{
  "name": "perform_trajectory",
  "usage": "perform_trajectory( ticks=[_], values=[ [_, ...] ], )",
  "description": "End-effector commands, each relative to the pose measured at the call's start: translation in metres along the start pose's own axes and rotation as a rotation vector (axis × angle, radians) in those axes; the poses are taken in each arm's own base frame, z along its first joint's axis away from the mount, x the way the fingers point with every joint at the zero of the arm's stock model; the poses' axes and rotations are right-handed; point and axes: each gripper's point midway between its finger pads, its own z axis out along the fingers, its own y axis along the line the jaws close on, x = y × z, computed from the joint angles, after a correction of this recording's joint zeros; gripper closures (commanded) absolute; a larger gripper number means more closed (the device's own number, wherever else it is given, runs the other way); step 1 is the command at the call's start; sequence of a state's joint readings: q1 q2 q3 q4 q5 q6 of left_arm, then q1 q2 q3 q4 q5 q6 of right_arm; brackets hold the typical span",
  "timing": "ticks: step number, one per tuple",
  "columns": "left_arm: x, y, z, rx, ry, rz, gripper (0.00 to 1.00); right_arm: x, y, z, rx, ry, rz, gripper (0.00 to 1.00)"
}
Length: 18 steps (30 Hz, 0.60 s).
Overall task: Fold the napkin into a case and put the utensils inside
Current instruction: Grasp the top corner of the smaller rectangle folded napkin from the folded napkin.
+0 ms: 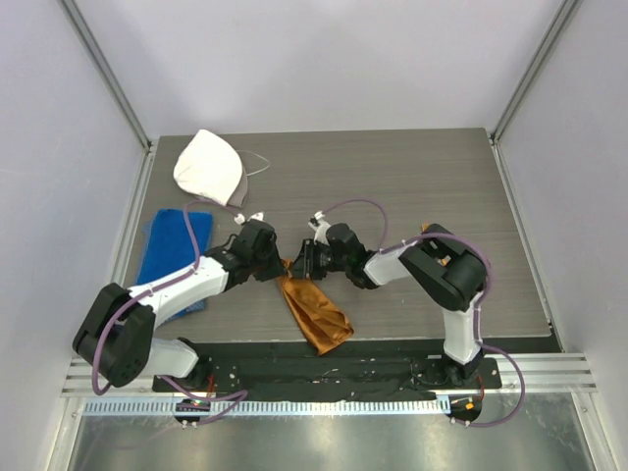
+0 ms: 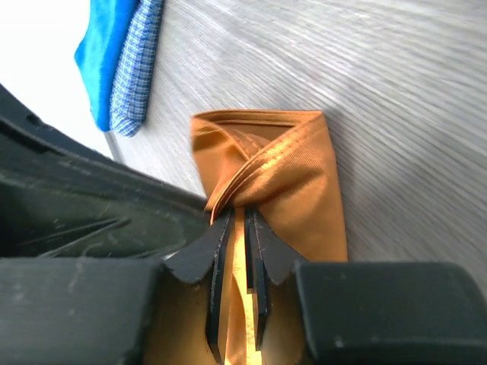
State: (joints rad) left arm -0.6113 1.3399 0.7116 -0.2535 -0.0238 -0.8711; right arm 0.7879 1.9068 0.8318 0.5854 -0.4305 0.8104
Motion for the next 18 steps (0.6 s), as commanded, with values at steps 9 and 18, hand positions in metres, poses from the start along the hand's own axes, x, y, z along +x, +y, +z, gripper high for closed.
perform_trajectory(
  ticks=[9,18],
  values=[
    [0.018,0.012,0.014,0.006,0.093,-0.057,1.0,-0.006,0.015,0.019,-0.228,0.018,-0.059,0.74],
    [-0.011,0.036,-0.009,-0.163,-0.017,0.03,0.74,-0.01,0.017,0.006,-0.2,-0.001,-0.022,0.75]
  ],
)
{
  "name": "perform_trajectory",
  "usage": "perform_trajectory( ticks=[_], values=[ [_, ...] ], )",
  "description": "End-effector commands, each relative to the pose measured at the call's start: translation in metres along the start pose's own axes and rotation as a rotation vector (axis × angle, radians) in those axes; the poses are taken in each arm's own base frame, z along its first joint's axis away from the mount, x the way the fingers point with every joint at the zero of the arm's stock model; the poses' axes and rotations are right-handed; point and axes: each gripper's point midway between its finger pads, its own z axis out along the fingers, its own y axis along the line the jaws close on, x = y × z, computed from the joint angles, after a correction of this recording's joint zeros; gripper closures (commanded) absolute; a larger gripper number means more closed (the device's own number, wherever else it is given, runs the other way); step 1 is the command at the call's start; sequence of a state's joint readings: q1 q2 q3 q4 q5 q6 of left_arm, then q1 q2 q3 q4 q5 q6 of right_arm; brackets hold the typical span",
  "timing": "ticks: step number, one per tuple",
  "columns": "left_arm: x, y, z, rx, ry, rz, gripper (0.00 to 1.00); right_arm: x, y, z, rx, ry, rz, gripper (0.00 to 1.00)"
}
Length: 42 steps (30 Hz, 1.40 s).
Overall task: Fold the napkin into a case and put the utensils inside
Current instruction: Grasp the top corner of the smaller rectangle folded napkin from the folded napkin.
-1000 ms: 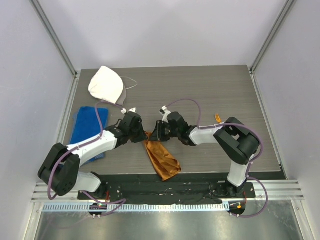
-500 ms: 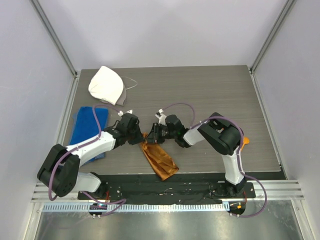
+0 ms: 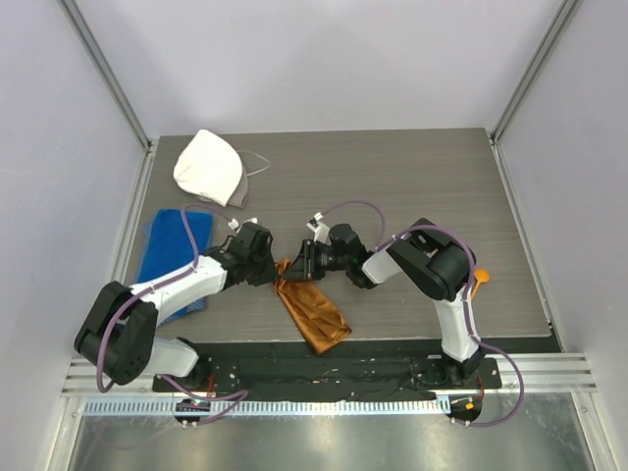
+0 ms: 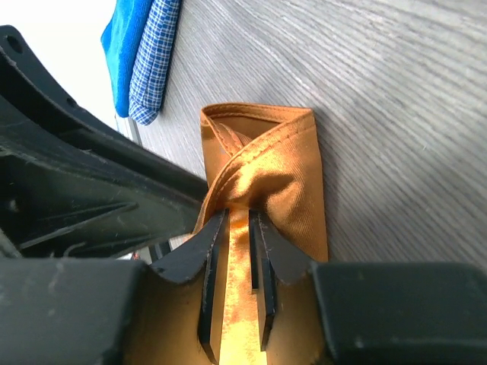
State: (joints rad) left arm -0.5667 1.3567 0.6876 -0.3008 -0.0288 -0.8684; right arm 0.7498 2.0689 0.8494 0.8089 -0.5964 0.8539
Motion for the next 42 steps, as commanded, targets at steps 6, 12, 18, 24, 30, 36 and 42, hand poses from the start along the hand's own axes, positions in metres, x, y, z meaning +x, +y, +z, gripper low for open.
perform_trajectory(
  ticks=[6,12,18,24,30,36,42],
  values=[
    [-0.03,0.002,-0.007,-0.109,-0.064,0.097,0.71,-0.021,0.03,-0.007,-0.043,-0.047,-0.056,0.75],
    [-0.036,-0.003,-0.003,-0.114,-0.063,0.111,0.67,-0.022,0.029,-0.007,-0.029,-0.042,-0.052,0.76],
    [-0.024,-0.001,0.005,-0.112,0.007,0.135,0.67,-0.025,0.028,-0.014,-0.012,-0.056,-0.046,0.76],
    [-0.018,-0.013,0.006,-0.046,0.038,0.149,0.64,-0.023,0.027,-0.014,-0.012,-0.048,-0.038,0.77],
    [-0.013,-0.016,0.008,-0.034,0.072,0.169,0.61,-0.024,0.026,-0.012,-0.011,-0.047,-0.027,0.78],
    [-0.01,-0.01,0.013,-0.07,0.102,0.203,0.62,-0.022,0.023,-0.01,-0.008,-0.039,-0.02,0.78],
    [-0.02,-0.011,0.01,-0.081,0.054,0.192,0.85,-0.021,0.022,-0.01,-0.004,-0.033,-0.015,0.8]
  ],
)
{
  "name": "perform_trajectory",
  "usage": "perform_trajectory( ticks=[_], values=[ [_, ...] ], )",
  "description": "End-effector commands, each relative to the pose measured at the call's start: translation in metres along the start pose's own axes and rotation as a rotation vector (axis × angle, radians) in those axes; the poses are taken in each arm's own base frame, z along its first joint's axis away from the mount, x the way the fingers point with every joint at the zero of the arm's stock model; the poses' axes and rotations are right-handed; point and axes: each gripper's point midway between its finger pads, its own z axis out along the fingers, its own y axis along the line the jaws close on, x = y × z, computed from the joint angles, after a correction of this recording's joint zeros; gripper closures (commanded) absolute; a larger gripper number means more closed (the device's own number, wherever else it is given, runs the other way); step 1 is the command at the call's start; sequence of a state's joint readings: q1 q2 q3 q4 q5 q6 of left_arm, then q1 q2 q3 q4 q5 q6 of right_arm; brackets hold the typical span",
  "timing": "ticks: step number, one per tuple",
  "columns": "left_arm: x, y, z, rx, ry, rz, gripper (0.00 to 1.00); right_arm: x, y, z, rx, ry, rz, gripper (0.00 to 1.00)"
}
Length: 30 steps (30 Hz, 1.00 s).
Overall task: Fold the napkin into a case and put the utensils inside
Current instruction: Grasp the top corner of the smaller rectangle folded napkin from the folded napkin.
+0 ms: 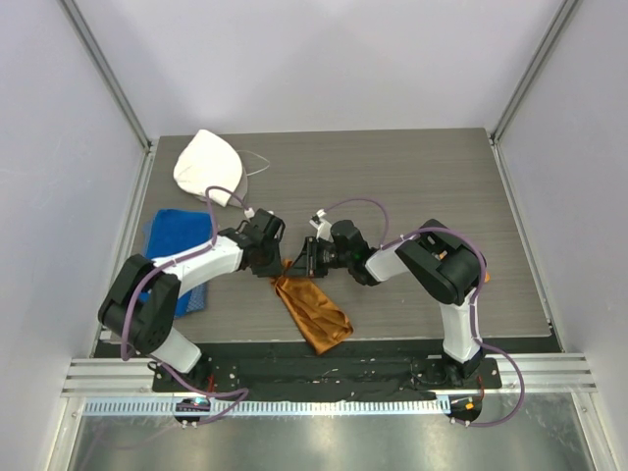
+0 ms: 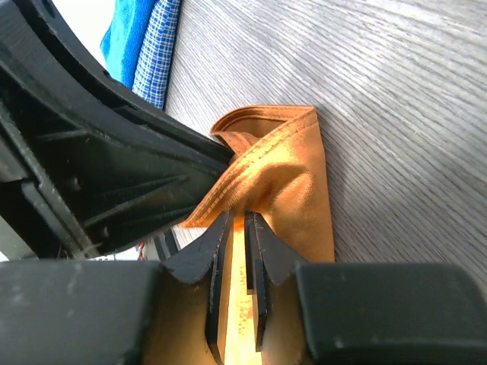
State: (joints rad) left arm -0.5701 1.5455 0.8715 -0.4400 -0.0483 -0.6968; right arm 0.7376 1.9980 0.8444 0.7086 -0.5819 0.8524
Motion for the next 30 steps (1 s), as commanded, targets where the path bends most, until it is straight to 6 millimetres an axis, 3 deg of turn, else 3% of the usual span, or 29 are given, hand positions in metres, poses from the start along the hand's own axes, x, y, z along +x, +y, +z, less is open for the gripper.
perform_trajectory(
  ticks=[1,8,14,22,30],
  values=[
    [-0.017,-0.012,-0.011,0.028,-0.053,0.008,0.87,-0.013,0.016,0.0,-0.038,-0.03,-0.035,0.8],
    [-0.026,-0.017,-0.032,0.063,-0.102,0.007,0.93,-0.014,0.024,0.005,-0.065,-0.021,-0.034,0.81],
    [-0.012,-0.02,-0.021,0.082,-0.033,0.007,0.94,-0.013,0.033,0.014,-0.089,-0.012,-0.043,0.81],
    [-0.014,-0.015,-0.021,0.053,-0.038,0.005,0.79,-0.005,0.025,0.01,-0.061,-0.004,-0.036,0.82],
    [-0.016,-0.011,-0.029,0.04,-0.064,0.004,0.9,-0.002,0.029,0.005,-0.064,0.001,-0.042,0.82]
  ],
)
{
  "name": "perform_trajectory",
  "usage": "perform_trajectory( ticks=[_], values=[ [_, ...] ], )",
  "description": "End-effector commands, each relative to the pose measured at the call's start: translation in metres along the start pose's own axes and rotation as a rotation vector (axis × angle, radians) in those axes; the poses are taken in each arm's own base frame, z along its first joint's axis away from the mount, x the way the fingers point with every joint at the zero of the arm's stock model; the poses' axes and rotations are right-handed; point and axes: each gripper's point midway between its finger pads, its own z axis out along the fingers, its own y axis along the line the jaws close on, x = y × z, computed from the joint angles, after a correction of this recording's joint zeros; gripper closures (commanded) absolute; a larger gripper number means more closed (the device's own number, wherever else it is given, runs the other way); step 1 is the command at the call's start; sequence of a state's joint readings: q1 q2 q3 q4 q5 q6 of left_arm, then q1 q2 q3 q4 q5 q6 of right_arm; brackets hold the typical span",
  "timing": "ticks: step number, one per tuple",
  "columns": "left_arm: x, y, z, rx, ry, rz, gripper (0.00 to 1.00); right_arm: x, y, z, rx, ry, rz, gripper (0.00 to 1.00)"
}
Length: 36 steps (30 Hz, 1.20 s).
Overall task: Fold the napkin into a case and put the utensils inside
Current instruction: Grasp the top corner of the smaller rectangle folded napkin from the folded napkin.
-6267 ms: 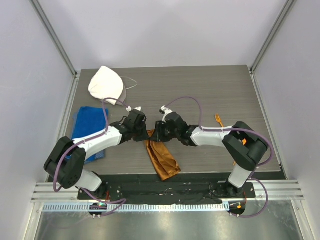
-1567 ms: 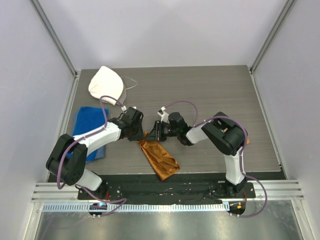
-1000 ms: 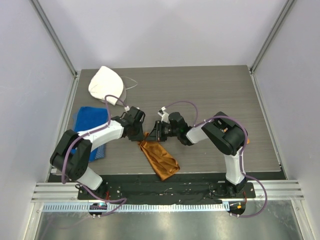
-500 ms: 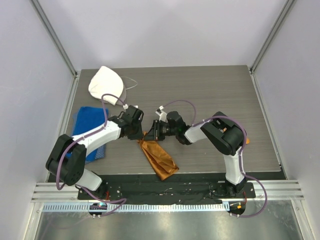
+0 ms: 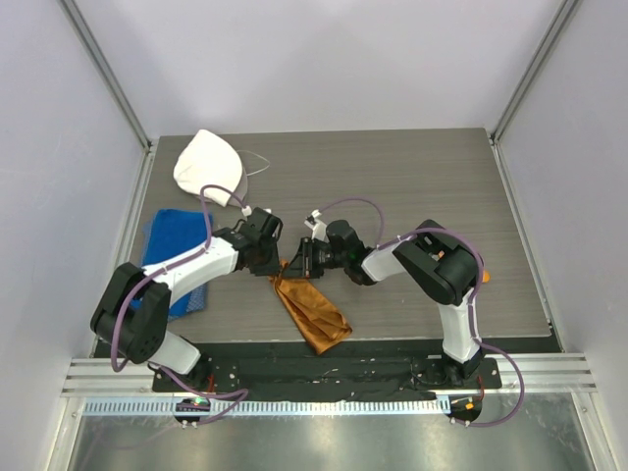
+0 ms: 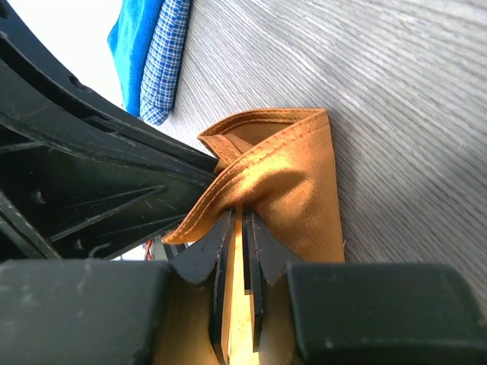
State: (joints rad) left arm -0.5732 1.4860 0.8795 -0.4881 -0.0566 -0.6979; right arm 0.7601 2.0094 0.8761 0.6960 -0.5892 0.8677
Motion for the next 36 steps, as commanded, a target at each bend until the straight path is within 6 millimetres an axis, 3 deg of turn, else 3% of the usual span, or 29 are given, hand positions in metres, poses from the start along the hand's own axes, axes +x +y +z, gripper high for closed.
perform_trajectory(
  ticks=[1,7,12,28,30,36],
  values=[
    [-0.013,-0.01,-0.012,0.032,-0.046,0.001,0.89,-0.006,0.02,-0.003,-0.045,-0.019,-0.046,0.82],
    [-0.009,-0.008,-0.01,0.026,-0.029,0.002,0.78,-0.005,0.021,-0.003,-0.042,-0.015,-0.052,0.83],
    [-0.014,-0.01,-0.02,0.04,-0.055,0.001,0.78,-0.002,0.021,-0.003,-0.04,-0.01,-0.053,0.83],
    [-0.006,-0.006,-0.006,0.017,-0.019,0.005,0.94,-0.007,0.027,-0.003,-0.05,-0.018,-0.058,0.83],
    [-0.007,-0.007,-0.008,0.022,-0.023,0.004,1.0,-0.008,0.029,-0.003,-0.052,-0.02,-0.061,0.83],
    [-0.015,-0.02,-0.028,0.115,-0.057,-0.018,1.0,-0.008,0.035,0.0,-0.073,-0.008,-0.067,0.84]
  ],
)
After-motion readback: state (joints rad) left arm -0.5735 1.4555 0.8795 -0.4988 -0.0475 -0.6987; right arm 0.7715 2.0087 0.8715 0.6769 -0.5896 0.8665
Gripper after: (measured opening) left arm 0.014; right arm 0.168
